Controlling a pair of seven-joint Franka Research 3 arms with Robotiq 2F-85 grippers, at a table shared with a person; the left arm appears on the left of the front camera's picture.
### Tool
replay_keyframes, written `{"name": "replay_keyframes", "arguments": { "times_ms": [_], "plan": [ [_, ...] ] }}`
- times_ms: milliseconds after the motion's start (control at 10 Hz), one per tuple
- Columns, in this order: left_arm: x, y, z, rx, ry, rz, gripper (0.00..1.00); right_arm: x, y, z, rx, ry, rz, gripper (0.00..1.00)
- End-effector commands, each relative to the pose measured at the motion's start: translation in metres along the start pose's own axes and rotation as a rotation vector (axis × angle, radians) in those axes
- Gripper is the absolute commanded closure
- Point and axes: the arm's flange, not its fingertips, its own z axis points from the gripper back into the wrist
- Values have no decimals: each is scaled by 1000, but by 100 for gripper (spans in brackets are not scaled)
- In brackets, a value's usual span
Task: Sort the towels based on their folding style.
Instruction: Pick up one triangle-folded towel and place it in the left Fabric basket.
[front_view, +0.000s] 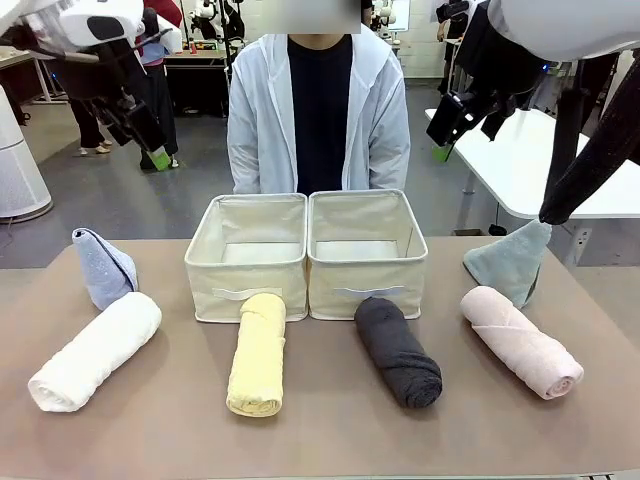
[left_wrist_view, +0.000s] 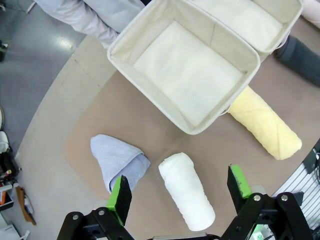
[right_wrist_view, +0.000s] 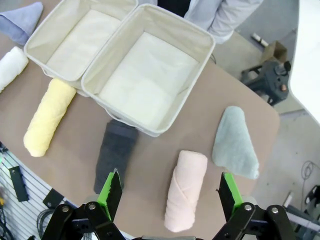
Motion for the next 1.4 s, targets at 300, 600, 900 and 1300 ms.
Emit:
{"name": "replay_keyframes", "arguments": {
  "times_ms": [300, 600, 900, 1300],
  "plan": [
    [-30, 70, 37, -272, -74, -167, 0, -37, -84, 14, 85, -140, 30, 0],
    [-82, 129, 48, -439, -221, -189, 0, -81, -147, 0, 275, -218, -74, 0],
    [-142, 173, 66, -518, -364, -190, 0, -137, -181, 15, 519, -335, -93, 0],
    [-209, 189, 85, -476, -478, -197, 0, -206, -223, 41, 649, -494, -140, 0]
  ]
}}
